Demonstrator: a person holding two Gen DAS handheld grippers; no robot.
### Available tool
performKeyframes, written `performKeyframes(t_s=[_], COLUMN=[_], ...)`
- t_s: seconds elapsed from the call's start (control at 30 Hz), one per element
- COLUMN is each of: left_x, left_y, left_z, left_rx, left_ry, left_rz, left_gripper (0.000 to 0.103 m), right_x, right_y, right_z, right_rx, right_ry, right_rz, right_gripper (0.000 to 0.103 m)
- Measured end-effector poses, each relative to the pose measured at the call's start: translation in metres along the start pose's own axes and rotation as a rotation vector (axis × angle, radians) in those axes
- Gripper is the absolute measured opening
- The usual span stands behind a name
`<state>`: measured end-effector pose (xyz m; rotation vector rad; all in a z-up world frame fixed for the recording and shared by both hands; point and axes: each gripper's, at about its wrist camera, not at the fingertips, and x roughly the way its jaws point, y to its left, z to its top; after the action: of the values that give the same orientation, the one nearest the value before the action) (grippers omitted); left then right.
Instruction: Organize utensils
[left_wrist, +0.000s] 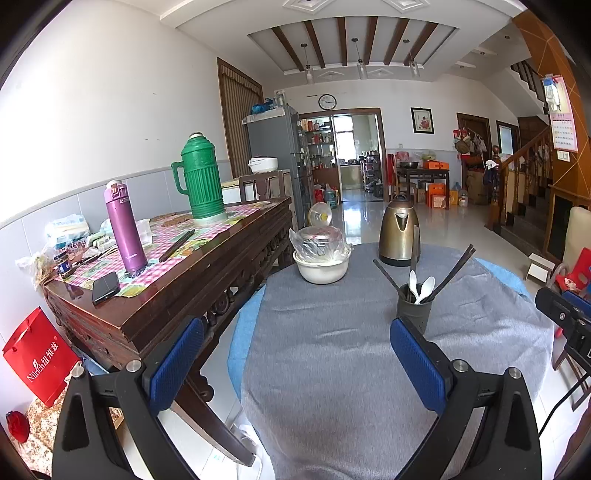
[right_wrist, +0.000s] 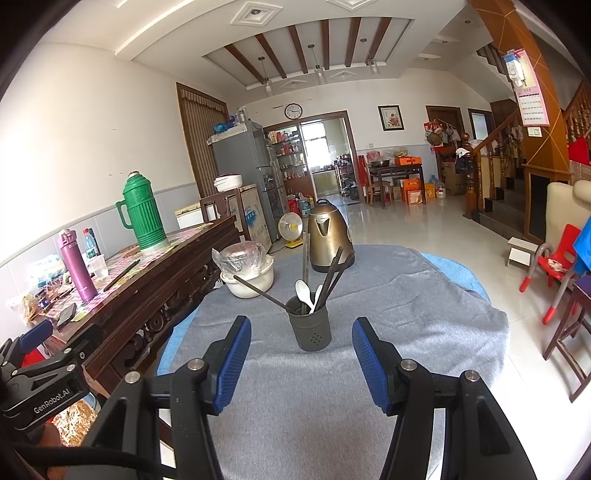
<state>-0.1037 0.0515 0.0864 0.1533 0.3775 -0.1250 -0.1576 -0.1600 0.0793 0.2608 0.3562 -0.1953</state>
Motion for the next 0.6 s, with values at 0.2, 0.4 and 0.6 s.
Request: performKeyframes(t_s=[0.2, 0.4, 0.6], left_x=[0.0, 0.0001, 0.0], left_y=[-0.0001, 0.0, 0.0], left_z=[0.0005, -0.0013, -0.0011], left_rx=[0.0, 0.001, 0.002], left_ry=[-0.001, -0.001, -0.001], left_rz=[0.002, 0.002, 0.0], left_gripper=[0.101, 0.101, 0.101], right_x=[-0.0016, -0.0019, -0.0018], right_y=[0.0007, 0.0013, 0.001], right_z=[-0.0005, -0.0011, -0.0009], right_rx=[0.001, 0.0, 0.001], right_ry=[-0.009, -0.008, -0.008], right_rz=[-0.003, -0.002, -0.002], right_gripper=[0.061, 0.061, 0.061])
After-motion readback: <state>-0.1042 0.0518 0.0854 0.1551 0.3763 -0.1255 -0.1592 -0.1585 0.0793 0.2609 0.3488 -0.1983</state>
